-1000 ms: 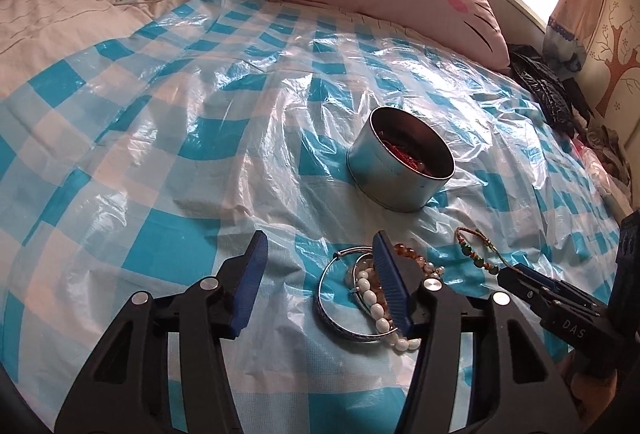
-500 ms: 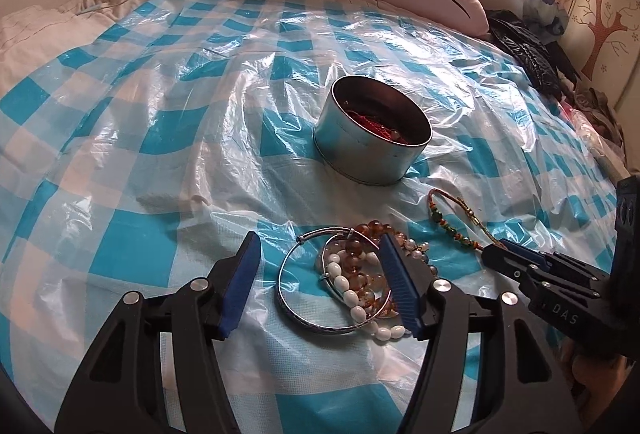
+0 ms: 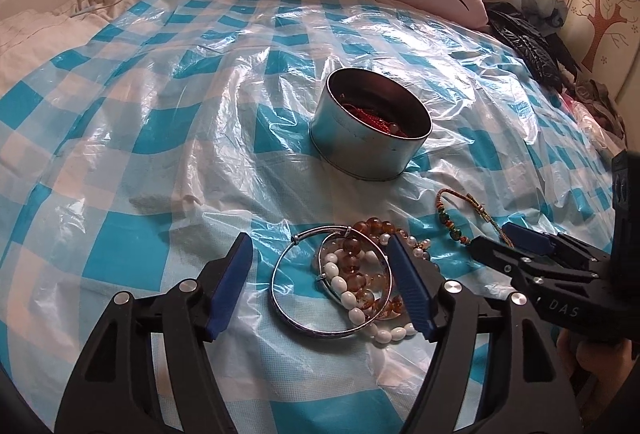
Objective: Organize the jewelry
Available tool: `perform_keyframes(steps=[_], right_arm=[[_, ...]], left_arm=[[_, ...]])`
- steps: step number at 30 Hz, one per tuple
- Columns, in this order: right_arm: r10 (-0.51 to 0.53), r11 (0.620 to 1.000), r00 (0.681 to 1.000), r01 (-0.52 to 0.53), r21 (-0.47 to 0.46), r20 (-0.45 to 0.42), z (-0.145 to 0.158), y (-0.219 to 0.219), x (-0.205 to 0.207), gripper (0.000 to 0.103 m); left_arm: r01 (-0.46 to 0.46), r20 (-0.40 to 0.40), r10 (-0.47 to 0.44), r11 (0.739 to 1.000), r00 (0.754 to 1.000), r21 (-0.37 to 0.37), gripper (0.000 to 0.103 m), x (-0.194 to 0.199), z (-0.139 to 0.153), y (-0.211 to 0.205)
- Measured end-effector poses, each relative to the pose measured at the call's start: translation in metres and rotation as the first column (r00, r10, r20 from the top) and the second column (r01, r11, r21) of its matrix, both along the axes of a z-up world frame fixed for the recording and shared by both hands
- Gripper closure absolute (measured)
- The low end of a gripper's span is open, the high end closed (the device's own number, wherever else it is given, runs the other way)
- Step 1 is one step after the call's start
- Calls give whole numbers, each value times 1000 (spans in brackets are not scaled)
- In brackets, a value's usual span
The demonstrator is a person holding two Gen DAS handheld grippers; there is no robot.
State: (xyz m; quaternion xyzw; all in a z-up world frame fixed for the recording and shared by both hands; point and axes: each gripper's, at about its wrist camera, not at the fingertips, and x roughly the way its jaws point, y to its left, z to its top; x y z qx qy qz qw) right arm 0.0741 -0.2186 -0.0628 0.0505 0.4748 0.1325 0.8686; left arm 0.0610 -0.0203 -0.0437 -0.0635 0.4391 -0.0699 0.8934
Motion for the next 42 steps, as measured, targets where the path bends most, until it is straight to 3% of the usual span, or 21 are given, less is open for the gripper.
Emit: perform_keyframes(steps=[2,4,5,6,9,11,18,26,29,31,34,42], right_arm=[[15,1000,1000,-15,13,-4,0,3,-2,71],[13,999,1000,-13,39,4,3,1,-8,87],[10,999,1000,-10,45,13,5,-1,-11,89],[3,998,1000,-4,64,18,7,-5,-14,89],[-32,991,999,29,128,24,10,-19,-24,90],[-53,984,998,49,174,19,11,-29,-30,90],[-54,968,998,55,243,-8,9,-39,-40,90],[-51,960,998,59,274,-36,2,-41,-38,90],[-52,958,998,61,281,-40,0,-42,-39,90],[-54,956,998,64,288,-42,-1,-43,-39,90],[-56,954,998,66,292,-43,-1,-43,-39,90],[-57,954,998,66,292,-38,0,-44,-40,90]], left_arm=[[4,2,-4,1000,1000,2,36,-1,0,-1],[8,7,-8,1000,1000,-2,37,-2,1,-1],[5,12,-5,1000,1000,-3,37,-3,2,0],[-1,19,2,1000,1000,-6,37,-3,3,1],[-10,21,11,999,1000,-36,51,-4,4,7],[-16,6,16,999,1000,-45,52,-2,2,8],[-14,-3,14,996,1000,-84,73,-1,0,14],[-3,-78,-2,997,997,-73,74,7,-12,8],[5,-59,-10,996,998,-84,75,4,-9,9],[18,-46,-23,995,999,-98,87,2,-5,9],[35,-11,-36,993,999,-111,96,-3,2,10],[42,28,-38,985,999,-166,99,-8,10,16]])
